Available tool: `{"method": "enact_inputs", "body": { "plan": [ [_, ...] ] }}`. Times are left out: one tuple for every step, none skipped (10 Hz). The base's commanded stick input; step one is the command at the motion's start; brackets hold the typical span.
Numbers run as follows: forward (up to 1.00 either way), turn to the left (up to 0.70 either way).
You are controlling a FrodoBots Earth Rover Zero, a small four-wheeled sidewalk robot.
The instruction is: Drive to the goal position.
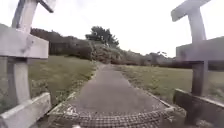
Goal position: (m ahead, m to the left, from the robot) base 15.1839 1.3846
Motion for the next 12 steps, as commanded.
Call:
{"method": "enact_inputs", "body": {
  "plan": [
    [1.00,0.00],
    [1.00,0.00],
    [1.00,0.00],
    [1.00,0.00],
    [1.00,0.05],
    [1.00,0.28],
    [1.00,0.38],
    [1.00,0.30],
    [1.00,0.05],
    [1.00,0.00],
    [1.00,0.00],
    [1.00,0.00]
  ]
}}
